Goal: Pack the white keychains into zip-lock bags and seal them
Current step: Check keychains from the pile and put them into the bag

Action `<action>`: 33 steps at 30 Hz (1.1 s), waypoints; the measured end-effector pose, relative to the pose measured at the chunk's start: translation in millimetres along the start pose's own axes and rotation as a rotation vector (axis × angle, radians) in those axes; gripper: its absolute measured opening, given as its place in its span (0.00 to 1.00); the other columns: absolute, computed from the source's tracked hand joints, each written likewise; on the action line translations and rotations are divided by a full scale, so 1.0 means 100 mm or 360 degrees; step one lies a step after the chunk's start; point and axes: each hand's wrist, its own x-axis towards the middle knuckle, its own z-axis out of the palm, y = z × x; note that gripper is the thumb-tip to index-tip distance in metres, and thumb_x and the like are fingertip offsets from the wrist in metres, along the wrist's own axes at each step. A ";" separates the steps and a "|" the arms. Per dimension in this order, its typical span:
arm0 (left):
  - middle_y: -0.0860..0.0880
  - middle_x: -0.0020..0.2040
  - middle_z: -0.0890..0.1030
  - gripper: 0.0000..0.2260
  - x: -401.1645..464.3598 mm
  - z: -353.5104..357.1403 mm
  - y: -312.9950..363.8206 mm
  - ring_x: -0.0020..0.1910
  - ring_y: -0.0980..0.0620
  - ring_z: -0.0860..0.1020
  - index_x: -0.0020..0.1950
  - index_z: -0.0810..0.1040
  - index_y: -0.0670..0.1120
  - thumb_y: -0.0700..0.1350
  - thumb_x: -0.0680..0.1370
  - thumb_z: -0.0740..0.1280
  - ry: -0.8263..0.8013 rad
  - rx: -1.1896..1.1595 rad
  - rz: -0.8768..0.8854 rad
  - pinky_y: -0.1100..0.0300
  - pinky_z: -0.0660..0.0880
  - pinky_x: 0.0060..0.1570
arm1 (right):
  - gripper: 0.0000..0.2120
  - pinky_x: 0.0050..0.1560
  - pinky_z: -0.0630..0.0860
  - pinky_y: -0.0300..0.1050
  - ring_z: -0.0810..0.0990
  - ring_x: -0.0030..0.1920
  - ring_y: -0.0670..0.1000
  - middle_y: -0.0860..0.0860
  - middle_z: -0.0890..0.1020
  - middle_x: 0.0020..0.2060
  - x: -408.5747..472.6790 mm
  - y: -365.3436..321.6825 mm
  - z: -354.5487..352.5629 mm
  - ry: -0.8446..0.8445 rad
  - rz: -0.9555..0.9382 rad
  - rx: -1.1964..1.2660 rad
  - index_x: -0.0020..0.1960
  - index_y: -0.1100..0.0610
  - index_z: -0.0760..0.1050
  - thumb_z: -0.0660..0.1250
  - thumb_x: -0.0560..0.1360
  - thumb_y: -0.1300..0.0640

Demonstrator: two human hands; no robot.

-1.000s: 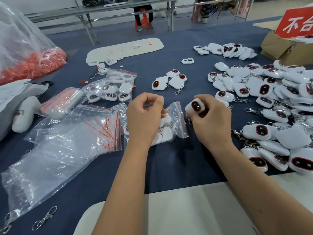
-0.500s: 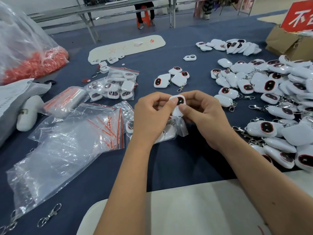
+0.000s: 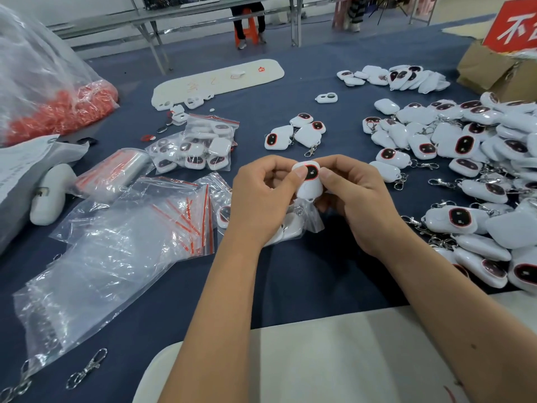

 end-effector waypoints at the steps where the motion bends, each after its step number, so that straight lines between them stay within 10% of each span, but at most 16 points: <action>1: 0.44 0.39 0.85 0.02 0.00 0.00 -0.01 0.37 0.51 0.80 0.48 0.85 0.43 0.41 0.78 0.74 -0.0002 0.0013 0.0012 0.55 0.80 0.37 | 0.12 0.41 0.76 0.46 0.79 0.42 0.55 0.56 0.85 0.43 0.00 0.00 0.00 0.0001 -0.0001 -0.0009 0.56 0.59 0.83 0.65 0.79 0.56; 9: 0.51 0.38 0.84 0.02 0.00 -0.01 -0.02 0.38 0.48 0.78 0.48 0.85 0.51 0.44 0.78 0.74 -0.0103 0.0062 0.0056 0.43 0.81 0.42 | 0.06 0.36 0.76 0.39 0.78 0.35 0.48 0.51 0.84 0.37 0.01 0.00 0.02 0.0136 -0.0062 -0.0187 0.50 0.56 0.83 0.68 0.83 0.61; 33: 0.51 0.39 0.86 0.02 -0.03 -0.02 0.02 0.38 0.53 0.81 0.48 0.87 0.49 0.46 0.77 0.75 -0.0024 -0.0041 -0.0001 0.55 0.81 0.36 | 0.06 0.43 0.80 0.46 0.80 0.39 0.52 0.61 0.87 0.45 0.01 0.02 -0.01 0.0018 -0.0035 -0.0213 0.54 0.51 0.84 0.74 0.77 0.57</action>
